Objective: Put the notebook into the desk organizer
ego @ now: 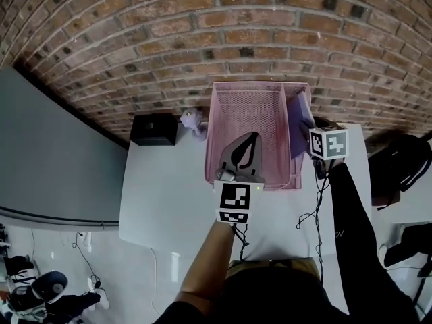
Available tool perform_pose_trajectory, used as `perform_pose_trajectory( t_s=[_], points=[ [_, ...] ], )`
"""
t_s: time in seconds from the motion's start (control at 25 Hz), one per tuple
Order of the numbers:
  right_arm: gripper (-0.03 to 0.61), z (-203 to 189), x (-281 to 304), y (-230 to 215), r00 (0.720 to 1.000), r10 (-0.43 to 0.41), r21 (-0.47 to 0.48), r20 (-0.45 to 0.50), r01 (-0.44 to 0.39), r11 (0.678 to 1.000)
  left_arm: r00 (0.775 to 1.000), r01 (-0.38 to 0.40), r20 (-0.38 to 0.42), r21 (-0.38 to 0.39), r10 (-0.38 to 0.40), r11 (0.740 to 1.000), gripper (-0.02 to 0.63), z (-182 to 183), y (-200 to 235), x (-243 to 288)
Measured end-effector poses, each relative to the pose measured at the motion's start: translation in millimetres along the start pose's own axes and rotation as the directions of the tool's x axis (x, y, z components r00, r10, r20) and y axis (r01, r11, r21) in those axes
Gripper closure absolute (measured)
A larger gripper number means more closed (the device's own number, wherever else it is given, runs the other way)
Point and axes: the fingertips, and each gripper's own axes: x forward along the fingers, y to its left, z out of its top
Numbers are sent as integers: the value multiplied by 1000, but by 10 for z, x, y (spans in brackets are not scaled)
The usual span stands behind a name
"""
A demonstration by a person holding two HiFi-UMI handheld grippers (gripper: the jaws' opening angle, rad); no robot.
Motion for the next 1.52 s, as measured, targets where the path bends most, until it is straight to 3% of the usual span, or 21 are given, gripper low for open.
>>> perform_pose_trajectory(
  t_s=[0.48,0.52,0.56,0.72,1.16,1.52],
  points=[
    [396,60,-247,65,998,-14,-6,60,15,1000,1000,25,10,11,-25,1000,606,56,-142,-121],
    [377,64,-275,84,998,-8,-16,68,9,1000,1000,26,12,14,-26,1000,606,66,-153,-138],
    [295,51,-296,99,997,1,-22,71,1,1000,1000,25,14,17,-25,1000,606,77,-162,-156],
    [293,70,-444,183,991,32,-44,133,-26,999,1000,18,24,26,-19,999,606,132,-202,-236],
    [293,124,-1136,306,939,95,-127,330,-56,990,999,-6,42,35,5,999,606,342,-494,-443],
    [293,119,-2042,331,859,172,-176,483,-97,980,995,-84,52,61,81,995,606,574,-903,-806]
  ],
)
